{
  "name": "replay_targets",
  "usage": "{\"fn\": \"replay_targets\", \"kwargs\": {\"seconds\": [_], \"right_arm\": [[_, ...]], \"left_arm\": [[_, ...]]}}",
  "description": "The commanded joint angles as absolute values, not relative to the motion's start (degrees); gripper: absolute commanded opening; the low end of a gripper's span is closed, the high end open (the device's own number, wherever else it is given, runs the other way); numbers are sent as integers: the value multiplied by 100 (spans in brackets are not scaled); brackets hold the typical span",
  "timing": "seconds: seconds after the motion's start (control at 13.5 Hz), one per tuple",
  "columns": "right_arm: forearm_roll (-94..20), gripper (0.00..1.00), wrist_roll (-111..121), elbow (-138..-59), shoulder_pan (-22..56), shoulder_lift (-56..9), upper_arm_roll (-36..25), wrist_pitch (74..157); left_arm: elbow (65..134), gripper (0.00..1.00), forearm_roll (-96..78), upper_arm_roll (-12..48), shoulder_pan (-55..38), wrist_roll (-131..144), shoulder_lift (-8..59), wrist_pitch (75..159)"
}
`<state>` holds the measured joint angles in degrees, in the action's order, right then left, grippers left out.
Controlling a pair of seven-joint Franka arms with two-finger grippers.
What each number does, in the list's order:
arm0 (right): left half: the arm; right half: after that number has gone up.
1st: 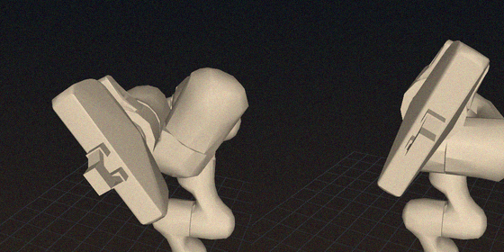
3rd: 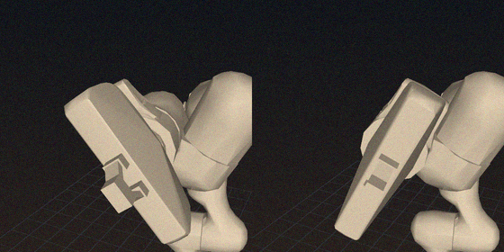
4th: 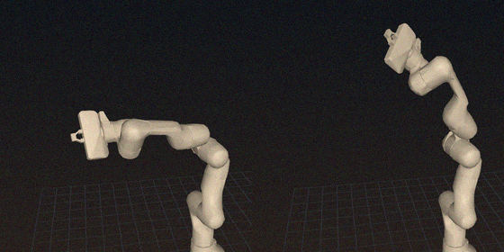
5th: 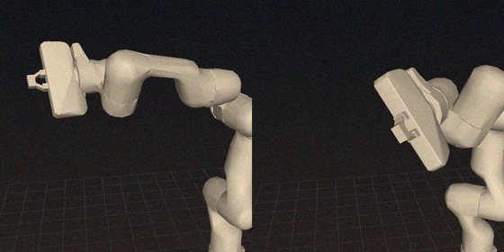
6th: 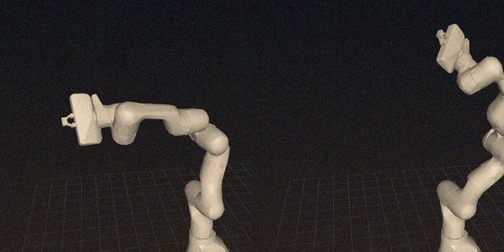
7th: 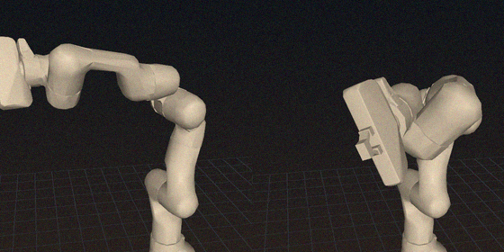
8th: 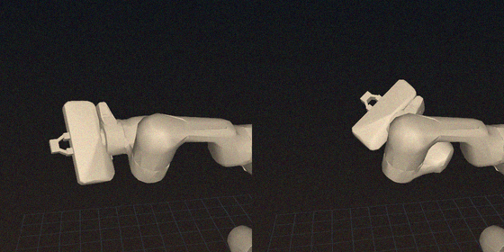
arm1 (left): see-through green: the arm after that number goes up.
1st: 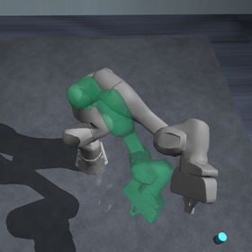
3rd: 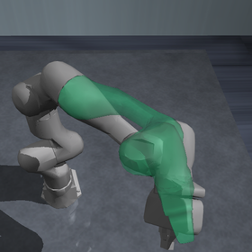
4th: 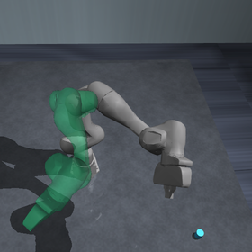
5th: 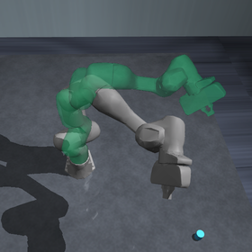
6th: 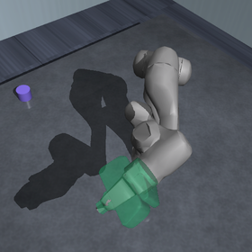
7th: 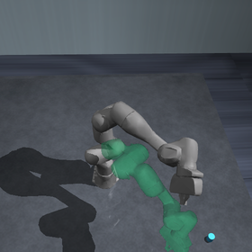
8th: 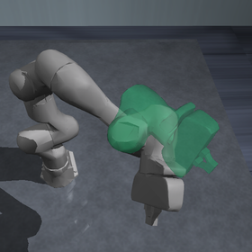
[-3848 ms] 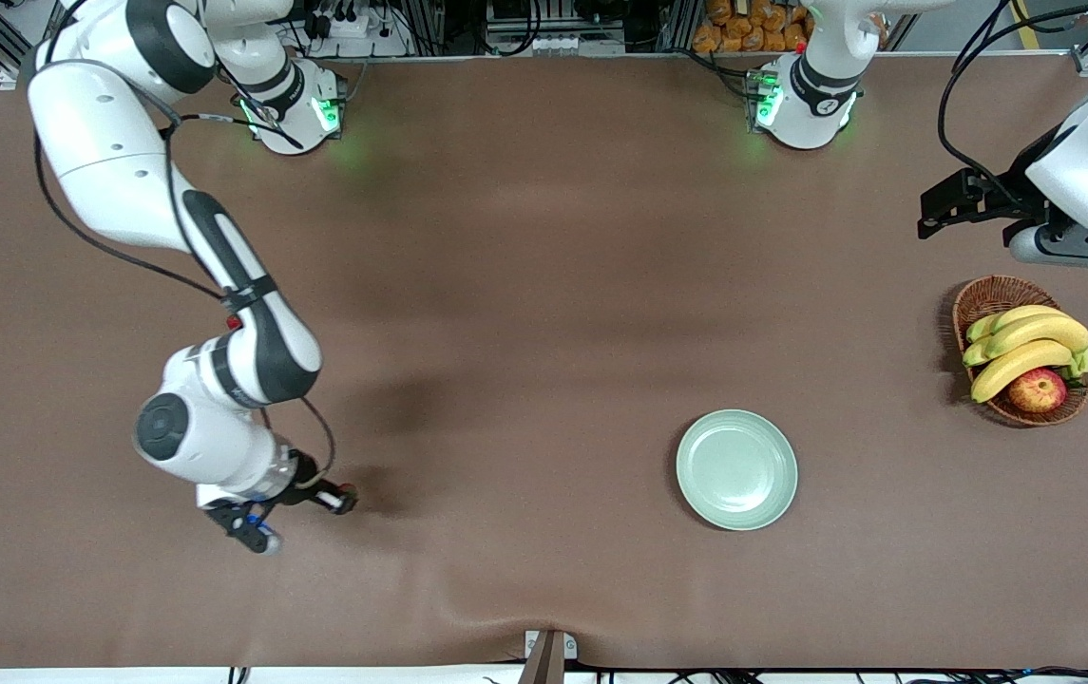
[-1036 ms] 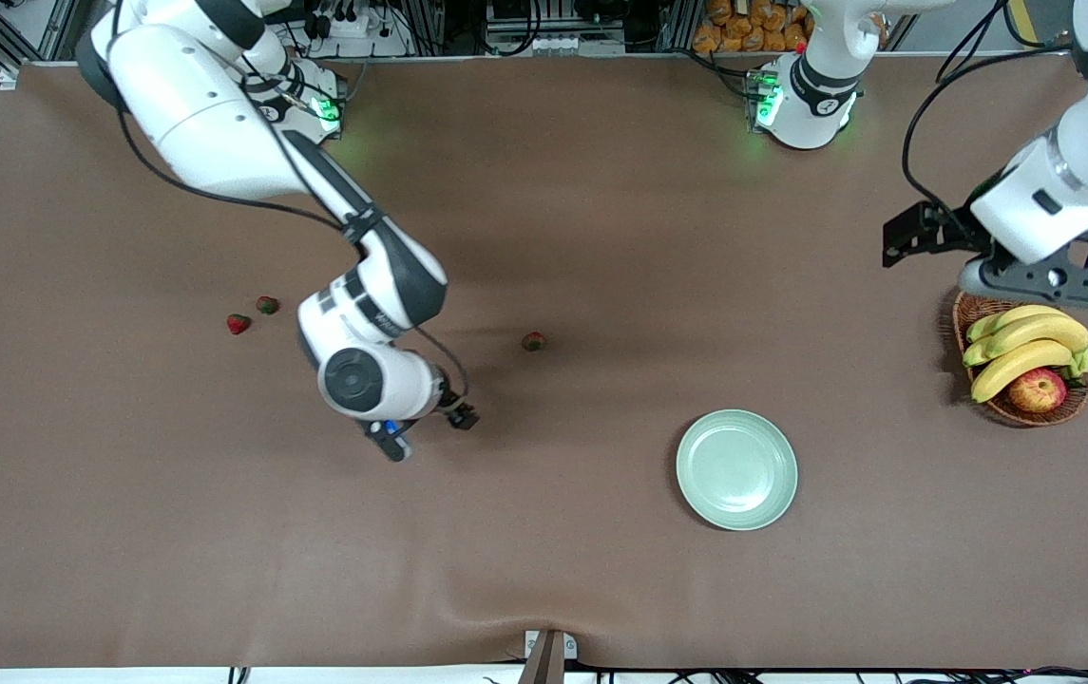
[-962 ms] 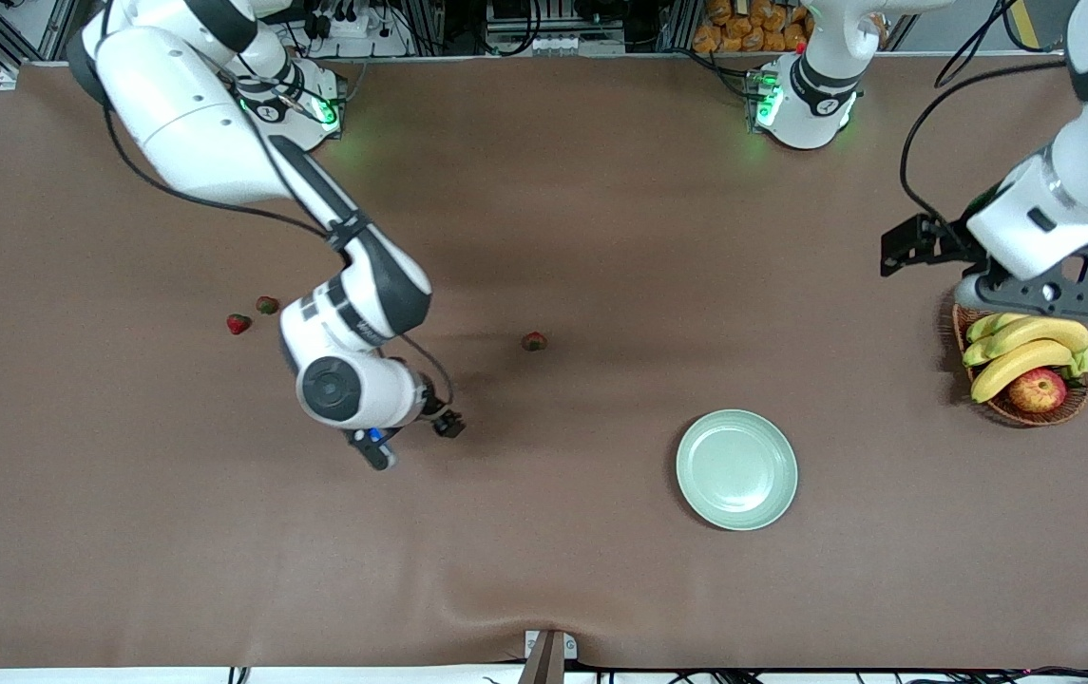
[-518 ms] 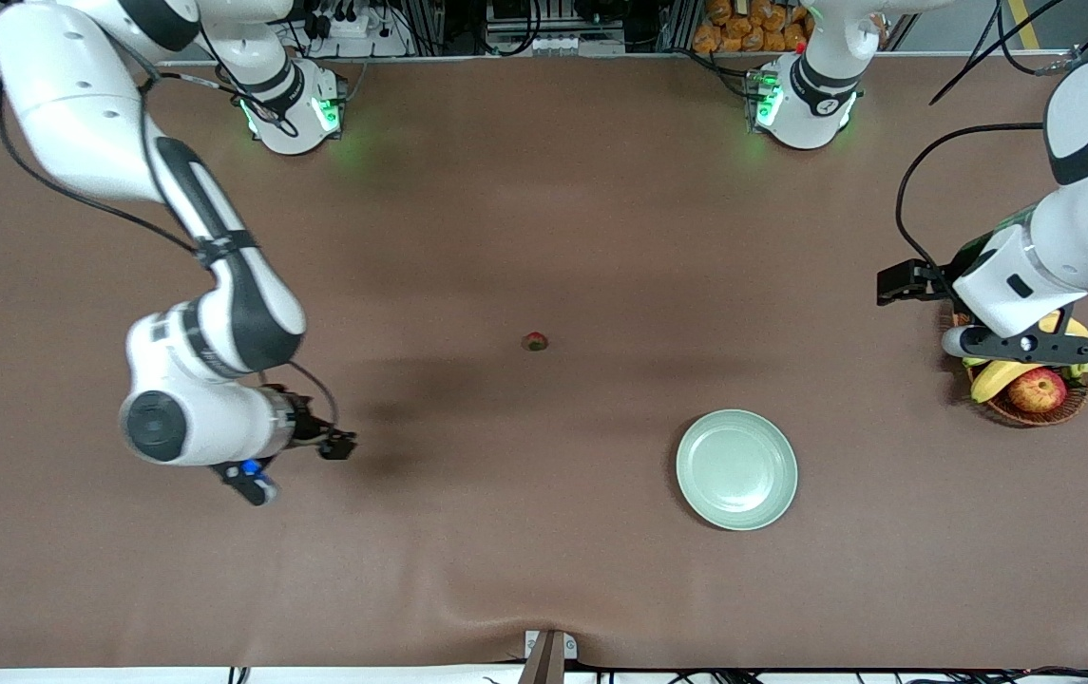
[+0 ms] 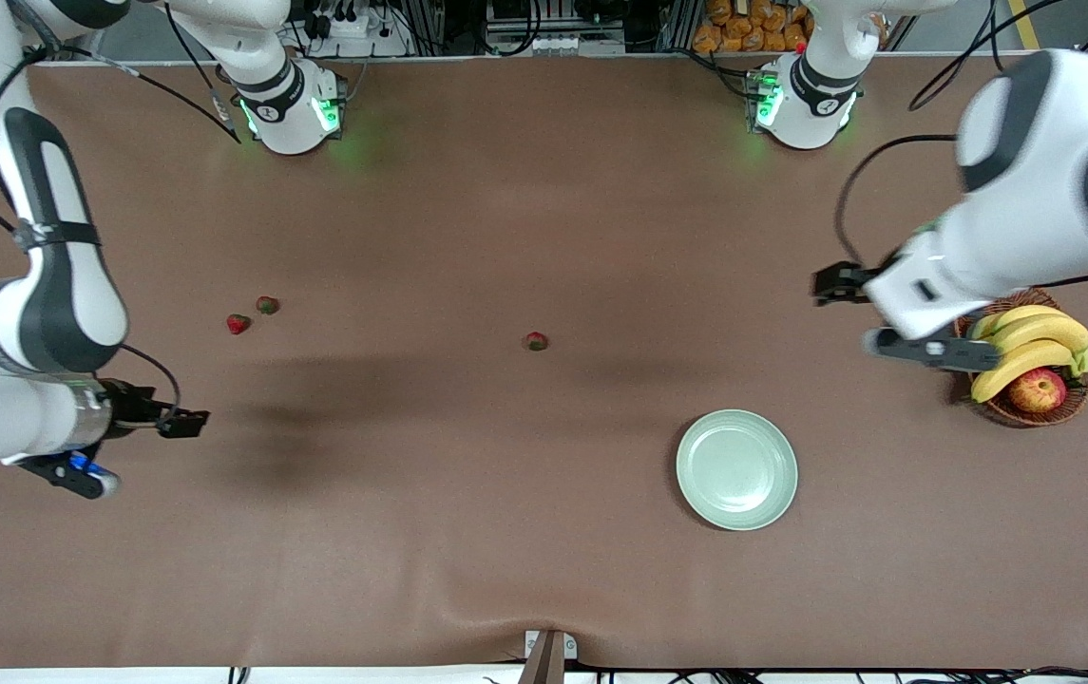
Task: Collect all strawberries into plate
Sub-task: 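Move the right gripper to the second strawberry while the left gripper lowers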
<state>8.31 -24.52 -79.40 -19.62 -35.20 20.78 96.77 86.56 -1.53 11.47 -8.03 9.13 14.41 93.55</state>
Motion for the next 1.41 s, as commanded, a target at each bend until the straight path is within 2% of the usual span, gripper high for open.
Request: {"fn": "replay_targets", "kwargs": {"seconds": [0.0, 0.15, 0.44, 0.74, 0.96, 1.33], "right_arm": [[940, 100, -2277, -9574, -2267, -2526, 2180, 10595], [940, 100, -2110, -10735, -2460, -1989, 2180, 11562], [940, 100, -1907, -11986, -2751, -1644, 2171, 12574], [940, 100, -1907, -12654, -2997, -1653, 2171, 13181], [940, 100, -1907, -13007, -3059, -1696, 2171, 13561], [932, 80, -1942, -13210, -3085, -1723, 2171, 13562]], "left_arm": [[8552, 100, -53, 1187, -1315, 1239, 1861, 10034], [8552, 100, -18, 1178, -1634, 1283, 2204, 10343], [8543, 100, 18, 1160, -2057, 1283, 2636, 10942], [8543, 100, 26, 1169, -2126, 1292, 3119, 11643], [8534, 100, 44, 1125, -2678, 1957, 3523, 12171], [8534, 100, 685, 1063, -3681, 3706, 4130, 13059]]}}
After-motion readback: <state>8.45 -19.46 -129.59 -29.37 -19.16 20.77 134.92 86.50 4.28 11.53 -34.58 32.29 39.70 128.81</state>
